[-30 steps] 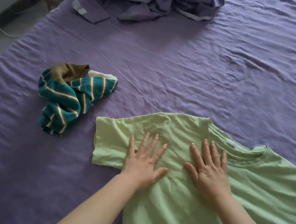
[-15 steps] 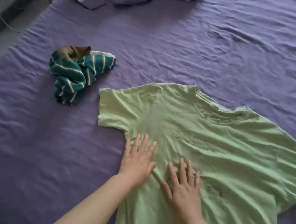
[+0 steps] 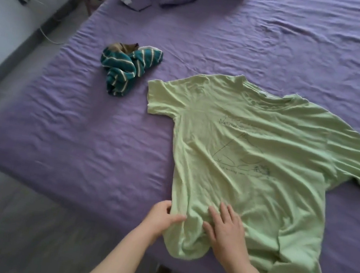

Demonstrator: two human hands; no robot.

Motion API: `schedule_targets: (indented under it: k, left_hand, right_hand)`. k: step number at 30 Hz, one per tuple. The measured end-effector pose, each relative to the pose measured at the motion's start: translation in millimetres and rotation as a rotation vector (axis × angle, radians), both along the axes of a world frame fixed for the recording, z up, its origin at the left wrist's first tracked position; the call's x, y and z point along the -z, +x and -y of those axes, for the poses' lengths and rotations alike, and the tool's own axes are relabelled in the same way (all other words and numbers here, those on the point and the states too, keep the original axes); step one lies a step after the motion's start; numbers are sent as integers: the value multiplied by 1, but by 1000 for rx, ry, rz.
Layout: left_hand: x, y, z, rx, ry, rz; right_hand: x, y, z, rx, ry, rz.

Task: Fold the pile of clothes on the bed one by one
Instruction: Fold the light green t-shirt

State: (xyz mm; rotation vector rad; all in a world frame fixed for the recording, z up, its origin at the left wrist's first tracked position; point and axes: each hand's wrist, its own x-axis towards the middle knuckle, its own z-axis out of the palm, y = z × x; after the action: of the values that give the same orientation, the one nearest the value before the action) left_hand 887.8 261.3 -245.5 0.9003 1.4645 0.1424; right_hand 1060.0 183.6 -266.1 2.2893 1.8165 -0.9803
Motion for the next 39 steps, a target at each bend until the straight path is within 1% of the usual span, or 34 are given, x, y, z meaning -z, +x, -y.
schedule_targets:
  k: [2,5,9,11,14,19,20,22,24,27,28,29,31,33,35,36,39]
  left_hand:
    - [-8,-7,9,65,36,19]
    - [-16,-17,11,84,180,-28]
    - [-27,-38,16,34,272,85]
    - [-31,-48,19,-16,295,107]
    - [-31,-62,23,-100,266,122]
    - [-21,-84,31,-244,95,230]
    - [-17,-89,32,-248,97,207]
    - [-9,-96,32,-186,199,67]
    - [-6,-101,30,-173,286,-24]
    - [-7,-108,24,-218,313,-80]
    - [-8,-109,21,-227,298,-84]
    - [-10,-111,19,-237,270,-71]
    - [-12,-114,18,-229,218,-32]
    - [-12,-118,20,-150,189,-20]
    - [-7,-122,23,-82,186,-33]
    - [-4,-124,24,-90,201,-49]
    - [-1,-124,24,-222,218,-55]
  right_hand:
    - [-9,-8,4,46,80,-51]
    - [-17,-24,5,73,210,-126]
    - [-18,-45,4,89,288,-191]
    - [-17,-53,5,104,293,-216]
    - [-14,-59,10,136,261,-222]
    - [-13,-63,22,191,217,-248]
    - [-12,-65,25,182,205,-262]
    - [-10,-70,30,135,182,-283]
    - [-10,-76,33,94,176,-284]
    - [-10,-86,36,76,377,-273]
    - [-10,-88,36,91,437,-255]
    - [-11,-89,36,121,449,-248]
    - [-16,-91,35,250,412,-243]
    - [-17,-93,37,363,410,-215]
    - [-18,-95,41,367,402,-147]
    - [-19,-96,43,364,390,-109]
    - [-20,-96,43,413,359,-47]
